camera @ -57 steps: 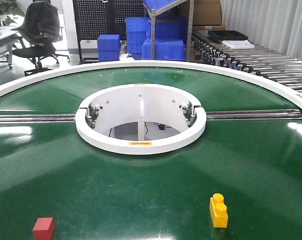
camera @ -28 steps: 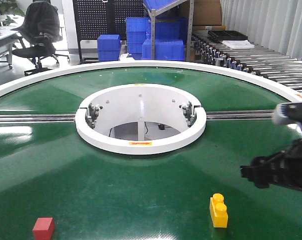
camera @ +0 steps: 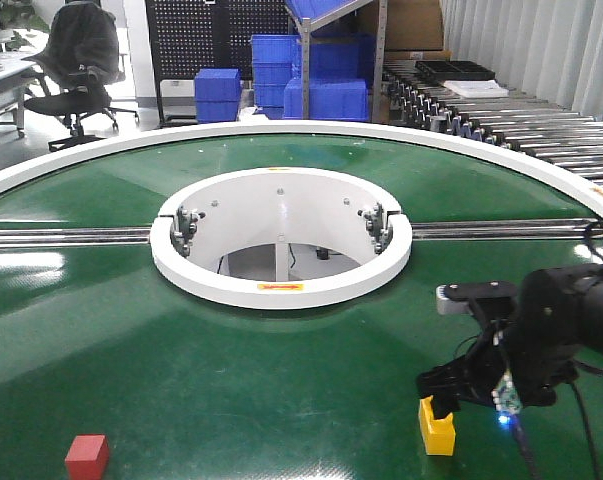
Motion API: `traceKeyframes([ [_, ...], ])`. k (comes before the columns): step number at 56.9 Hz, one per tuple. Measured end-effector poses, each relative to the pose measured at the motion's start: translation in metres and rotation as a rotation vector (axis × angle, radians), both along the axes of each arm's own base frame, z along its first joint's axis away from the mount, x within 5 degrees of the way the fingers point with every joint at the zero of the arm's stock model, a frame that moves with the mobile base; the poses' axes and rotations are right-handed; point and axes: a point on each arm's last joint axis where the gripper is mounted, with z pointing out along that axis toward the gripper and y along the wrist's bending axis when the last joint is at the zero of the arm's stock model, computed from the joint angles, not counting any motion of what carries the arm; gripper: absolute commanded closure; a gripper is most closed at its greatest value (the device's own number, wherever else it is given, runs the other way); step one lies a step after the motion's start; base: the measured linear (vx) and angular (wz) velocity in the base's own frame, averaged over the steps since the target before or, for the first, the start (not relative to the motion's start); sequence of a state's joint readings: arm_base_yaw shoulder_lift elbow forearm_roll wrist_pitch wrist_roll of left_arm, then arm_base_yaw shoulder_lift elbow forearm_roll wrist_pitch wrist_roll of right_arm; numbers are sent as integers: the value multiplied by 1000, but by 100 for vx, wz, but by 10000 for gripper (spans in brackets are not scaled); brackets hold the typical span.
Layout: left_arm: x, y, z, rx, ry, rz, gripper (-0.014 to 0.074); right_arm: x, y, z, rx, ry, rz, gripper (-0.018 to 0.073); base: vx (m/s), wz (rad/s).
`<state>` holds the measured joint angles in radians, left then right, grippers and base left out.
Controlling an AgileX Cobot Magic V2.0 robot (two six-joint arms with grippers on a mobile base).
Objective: Pick red and yellow blocks into blue bin
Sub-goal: 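Lower the right gripper onto the yellow brick and close it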
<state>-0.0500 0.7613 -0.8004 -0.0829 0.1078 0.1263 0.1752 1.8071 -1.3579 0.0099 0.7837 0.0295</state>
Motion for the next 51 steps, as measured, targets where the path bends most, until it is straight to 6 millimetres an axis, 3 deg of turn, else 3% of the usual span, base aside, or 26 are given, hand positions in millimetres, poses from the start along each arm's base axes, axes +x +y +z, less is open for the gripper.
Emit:
traceKeyframes([
  [15,7,-1,-8,3,64,-3,38,29,13,-20,9,-18,13,15,0,0],
  [28,7,-1,-9,3,73,-4,38,48,17,-61,-7,54,12,50,0,0],
  [31,7,-1,-9,3,73,-4,38,51,17,-69,-7,68,4,96,0,0],
  [34,7,-1,-9,3,73,-4,38,54,18,-74,-4,77,-8,202,0,0],
  [42,7,-1,-9,3,74,-4,38,58,18,-75,6,72,-32,576,0,0],
  [51,7,-1,-11,-67,103,-8,38,57,18,-70,4,79,-31,573,0,0],
])
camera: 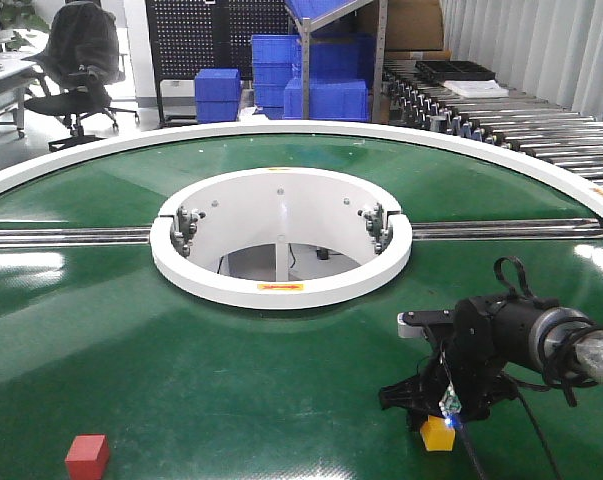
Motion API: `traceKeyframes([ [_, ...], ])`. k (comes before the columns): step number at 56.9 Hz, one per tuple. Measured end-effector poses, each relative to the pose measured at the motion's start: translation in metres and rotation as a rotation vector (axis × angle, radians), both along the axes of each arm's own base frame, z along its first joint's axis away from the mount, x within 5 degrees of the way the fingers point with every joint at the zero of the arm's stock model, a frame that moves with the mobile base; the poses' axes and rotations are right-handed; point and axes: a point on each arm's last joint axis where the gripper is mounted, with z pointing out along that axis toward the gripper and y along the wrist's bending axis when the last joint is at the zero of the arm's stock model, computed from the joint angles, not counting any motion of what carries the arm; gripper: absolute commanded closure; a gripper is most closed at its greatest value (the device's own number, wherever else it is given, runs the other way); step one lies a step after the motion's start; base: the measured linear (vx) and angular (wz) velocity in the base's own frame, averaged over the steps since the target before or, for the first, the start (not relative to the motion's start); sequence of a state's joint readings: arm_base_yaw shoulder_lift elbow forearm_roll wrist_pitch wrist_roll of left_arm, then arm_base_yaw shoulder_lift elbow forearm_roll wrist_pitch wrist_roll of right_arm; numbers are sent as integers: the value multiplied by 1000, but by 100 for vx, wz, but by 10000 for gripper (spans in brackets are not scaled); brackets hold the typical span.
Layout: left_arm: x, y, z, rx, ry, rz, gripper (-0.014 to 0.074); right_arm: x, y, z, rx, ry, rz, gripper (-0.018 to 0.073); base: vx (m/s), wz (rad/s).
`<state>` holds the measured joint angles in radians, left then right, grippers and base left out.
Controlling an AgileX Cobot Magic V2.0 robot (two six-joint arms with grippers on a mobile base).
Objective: Pick red and yellow blocks into blue bin
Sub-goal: 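Lower the right gripper onto the yellow brick and close it, then lower the left gripper over the red cube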
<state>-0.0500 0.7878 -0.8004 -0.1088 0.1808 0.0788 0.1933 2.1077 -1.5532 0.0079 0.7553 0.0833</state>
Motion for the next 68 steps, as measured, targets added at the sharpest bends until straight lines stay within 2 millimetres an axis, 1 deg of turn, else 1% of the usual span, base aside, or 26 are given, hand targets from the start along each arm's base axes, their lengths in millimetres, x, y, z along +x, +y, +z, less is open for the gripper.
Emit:
traceKeyframes([
  [4,0,-1,-4,-60,46,-3,38,-2,0,2,-1,8,1,572,0,0],
  [11,4,-2,-12,-96,118,-6,38,-3,0,4,-5,23,1,570,0,0],
  [17,14,-3,-18,-103,156,-4,38,-5,-1,4,-8,39,2,569,0,0],
  [24,30,-4,-31,-114,225,-4,38,-6,-1,3,-11,50,2,569,0,0],
  [30,47,-9,-46,-123,302,-16,38,-6,-1,3,-11,54,2,569,0,0],
  [43,85,-27,-92,-96,499,-62,38,-6,-1,3,-11,56,1,569,0,0],
  [49,98,-36,-113,-54,569,-90,38,-6,-1,3,-11,56,1,569,0,0],
  [54,108,-39,-129,-34,616,-96,38,-6,-1,3,-11,56,1,569,0,0],
  [62,120,-40,-148,-25,656,-88,38,-6,-1,3,-10,55,1,569,0,0],
  [68,129,-42,-156,-20,682,-89,38,-6,-1,3,-10,55,1,569,0,0],
])
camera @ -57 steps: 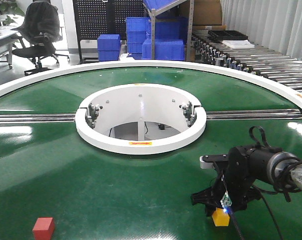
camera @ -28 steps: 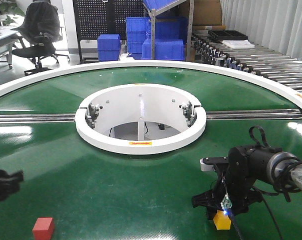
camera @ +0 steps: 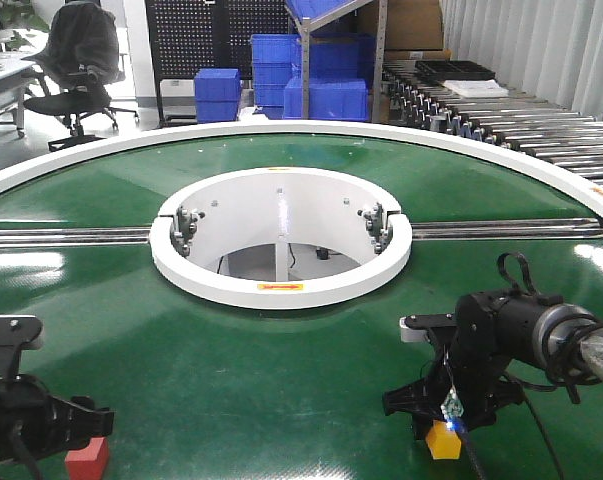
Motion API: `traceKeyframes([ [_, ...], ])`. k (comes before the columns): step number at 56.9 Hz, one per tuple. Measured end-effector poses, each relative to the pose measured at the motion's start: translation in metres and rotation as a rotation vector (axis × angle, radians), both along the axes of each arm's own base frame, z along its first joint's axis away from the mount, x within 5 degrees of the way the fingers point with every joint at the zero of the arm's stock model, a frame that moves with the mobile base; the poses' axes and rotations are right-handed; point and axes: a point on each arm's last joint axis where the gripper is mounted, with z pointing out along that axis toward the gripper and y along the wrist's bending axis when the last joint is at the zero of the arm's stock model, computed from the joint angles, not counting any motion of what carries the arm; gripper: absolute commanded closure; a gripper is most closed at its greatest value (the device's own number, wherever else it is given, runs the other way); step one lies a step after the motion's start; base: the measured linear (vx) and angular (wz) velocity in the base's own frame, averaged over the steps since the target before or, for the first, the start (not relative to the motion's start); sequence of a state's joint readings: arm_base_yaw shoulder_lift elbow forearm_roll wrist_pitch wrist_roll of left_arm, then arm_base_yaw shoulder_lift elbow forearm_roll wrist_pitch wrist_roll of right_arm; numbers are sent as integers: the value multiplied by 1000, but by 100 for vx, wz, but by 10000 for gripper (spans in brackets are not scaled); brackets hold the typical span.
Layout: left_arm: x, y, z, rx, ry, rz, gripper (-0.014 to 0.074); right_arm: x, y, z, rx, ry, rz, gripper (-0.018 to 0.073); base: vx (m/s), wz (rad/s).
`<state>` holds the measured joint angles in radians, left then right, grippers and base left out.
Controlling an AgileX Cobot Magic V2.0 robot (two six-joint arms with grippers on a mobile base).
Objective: Pick red and yellow blocks into blue bin
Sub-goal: 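Lower the left gripper over the red cube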
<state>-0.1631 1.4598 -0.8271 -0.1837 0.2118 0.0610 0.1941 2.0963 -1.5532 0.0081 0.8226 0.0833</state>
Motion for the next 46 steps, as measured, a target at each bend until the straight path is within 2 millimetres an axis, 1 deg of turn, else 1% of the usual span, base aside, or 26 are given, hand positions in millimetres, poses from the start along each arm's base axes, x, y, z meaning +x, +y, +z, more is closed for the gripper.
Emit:
traceKeyframes([
  [13,26,-5,-8,11,57,-14,38,0,0,0,0,2,0,569,0,0],
  [21,39,-7,-22,18,97,-15,38,0,0,0,-1,3,0,569,0,0],
  [34,45,-8,-49,48,172,-28,38,-1,0,0,-3,14,0,569,0,0],
  [40,47,-8,-55,53,177,-28,38,-1,0,0,-4,17,1,569,0,0],
  [46,50,-8,-55,53,166,-27,38,-1,0,0,-4,17,1,569,0,0],
])
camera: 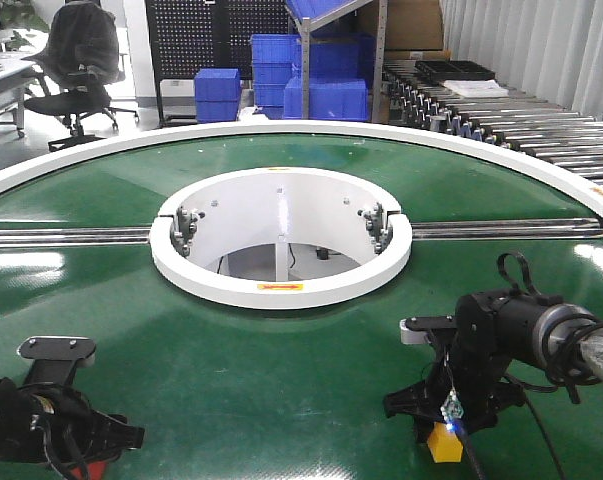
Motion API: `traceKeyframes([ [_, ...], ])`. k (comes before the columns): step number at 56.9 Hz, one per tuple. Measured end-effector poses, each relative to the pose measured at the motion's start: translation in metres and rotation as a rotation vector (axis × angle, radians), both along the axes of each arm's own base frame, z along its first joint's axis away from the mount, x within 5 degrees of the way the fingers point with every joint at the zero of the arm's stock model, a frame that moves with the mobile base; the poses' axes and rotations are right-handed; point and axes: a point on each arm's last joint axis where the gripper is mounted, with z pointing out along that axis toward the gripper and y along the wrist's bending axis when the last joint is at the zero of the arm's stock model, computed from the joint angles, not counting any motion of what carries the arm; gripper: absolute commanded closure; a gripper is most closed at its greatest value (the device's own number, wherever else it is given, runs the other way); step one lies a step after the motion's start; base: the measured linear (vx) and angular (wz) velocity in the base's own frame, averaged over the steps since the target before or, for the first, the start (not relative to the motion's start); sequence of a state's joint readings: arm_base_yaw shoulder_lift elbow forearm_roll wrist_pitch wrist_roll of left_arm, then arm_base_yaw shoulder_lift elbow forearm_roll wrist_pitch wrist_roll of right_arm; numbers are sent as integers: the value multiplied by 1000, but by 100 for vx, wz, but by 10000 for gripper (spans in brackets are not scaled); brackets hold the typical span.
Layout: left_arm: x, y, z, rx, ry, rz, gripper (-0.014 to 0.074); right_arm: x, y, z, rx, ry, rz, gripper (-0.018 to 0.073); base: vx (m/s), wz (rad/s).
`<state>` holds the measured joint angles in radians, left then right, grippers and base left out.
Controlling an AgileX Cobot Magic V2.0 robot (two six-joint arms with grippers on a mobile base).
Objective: Pick red and yellow blocks into blue bin
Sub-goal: 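Lower the left gripper over the red cube, then close the left gripper on the red cube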
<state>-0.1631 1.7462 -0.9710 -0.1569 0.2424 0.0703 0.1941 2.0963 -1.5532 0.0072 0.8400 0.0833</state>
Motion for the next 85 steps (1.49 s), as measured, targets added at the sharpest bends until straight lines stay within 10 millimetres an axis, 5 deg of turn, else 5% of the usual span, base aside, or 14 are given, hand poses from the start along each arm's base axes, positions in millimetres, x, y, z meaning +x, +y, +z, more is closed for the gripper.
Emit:
traceKeyframes([
  [53,2,1,5,33,-48,-27,38,0,0,0,-1,3,1,569,0,0],
  [85,4,18,5,24,-45,36,38,-1,0,0,-2,7,1,569,0,0],
])
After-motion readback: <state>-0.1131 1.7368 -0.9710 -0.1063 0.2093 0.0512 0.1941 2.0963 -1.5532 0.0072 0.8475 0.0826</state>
